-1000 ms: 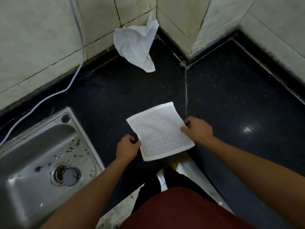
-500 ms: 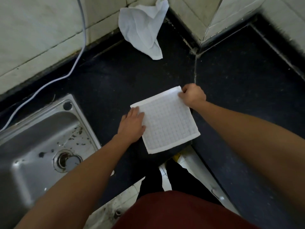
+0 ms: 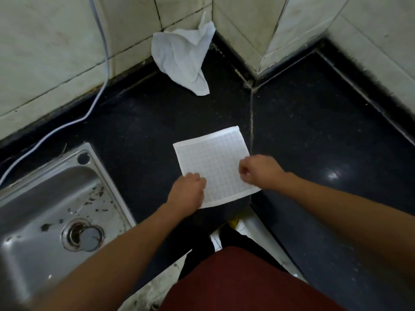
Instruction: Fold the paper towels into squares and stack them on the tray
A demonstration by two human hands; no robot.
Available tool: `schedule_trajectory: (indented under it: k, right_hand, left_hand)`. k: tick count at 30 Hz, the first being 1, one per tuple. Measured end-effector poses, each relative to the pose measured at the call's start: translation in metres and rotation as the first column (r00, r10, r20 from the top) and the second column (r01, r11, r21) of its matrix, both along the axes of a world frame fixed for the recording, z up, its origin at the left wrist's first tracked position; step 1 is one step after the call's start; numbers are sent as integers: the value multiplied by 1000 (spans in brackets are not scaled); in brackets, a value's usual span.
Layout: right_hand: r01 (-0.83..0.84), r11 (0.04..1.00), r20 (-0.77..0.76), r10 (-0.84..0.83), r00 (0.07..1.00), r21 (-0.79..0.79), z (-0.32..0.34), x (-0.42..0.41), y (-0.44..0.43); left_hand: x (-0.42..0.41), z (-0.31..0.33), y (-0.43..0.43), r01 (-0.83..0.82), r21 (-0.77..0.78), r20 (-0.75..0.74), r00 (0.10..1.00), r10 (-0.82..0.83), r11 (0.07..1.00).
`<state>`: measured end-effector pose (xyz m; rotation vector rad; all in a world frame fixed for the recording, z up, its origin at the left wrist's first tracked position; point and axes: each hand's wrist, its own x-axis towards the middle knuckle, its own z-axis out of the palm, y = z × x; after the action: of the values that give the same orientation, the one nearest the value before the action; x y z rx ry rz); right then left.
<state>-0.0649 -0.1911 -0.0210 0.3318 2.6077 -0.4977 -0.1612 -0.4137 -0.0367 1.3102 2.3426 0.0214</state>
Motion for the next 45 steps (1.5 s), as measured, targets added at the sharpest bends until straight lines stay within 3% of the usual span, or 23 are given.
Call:
schedule_trajectory:
  k: [2,4,8,12,17,20,22,24,27,29,33,39,45]
  right_hand:
    - [-132,991,146,127,981,24,-4,20,-8]
    - [-232,966,172,211,962,115,-10,33,-15]
    - [-284,912,47,283,958,296,-24,49,-31]
    - [-260,916,33,263,964,306,-33,56,-35]
    - [-245,920,-159,303,940,306,-30,61,-25]
    - [-234,930,-233,304,924,283,-20,57,-21]
    - [-168,968,-248,212,945,187,-13,48,-16]
    - [21,999,-179,-27,983,-36,1,33,-5]
    - [316,877,-43,-354,934,-362,10,4,18]
    - [447,766,-10,-508,861,-462,7,-15,31]
    - [606,672,74,-641,764,-426,-9,-44,44]
    - [642,734,123,-632,765,-223,-30,-65,51]
    - [642,756,123,-631,766,-128,-38,-70,49]
  left_hand:
    - [21,-4,-4,75,-60,76,995,-70,995]
    - [35,-10,-8,97,-95,88,992,-88,991]
    - [44,-13,-11,43,-100,29,999,-40,994]
    - [47,-16,-12,7,-94,10,1000,-6,996]
    - [44,-13,-20,-27,-20,35,999,28,999]
    - [33,-4,-24,-135,97,89,988,127,986]
    - [20,5,-25,-252,133,158,960,231,958]
    - [1,15,-23,-410,121,290,886,362,904]
    - [-32,24,-19,-612,113,414,745,523,783]
    - [-52,22,-13,-684,138,430,693,578,717]
    - [-83,4,3,-781,111,471,586,660,614]
    - [-103,-18,21,-793,48,450,561,695,608]
    - [-116,-38,26,-803,23,407,552,728,596]
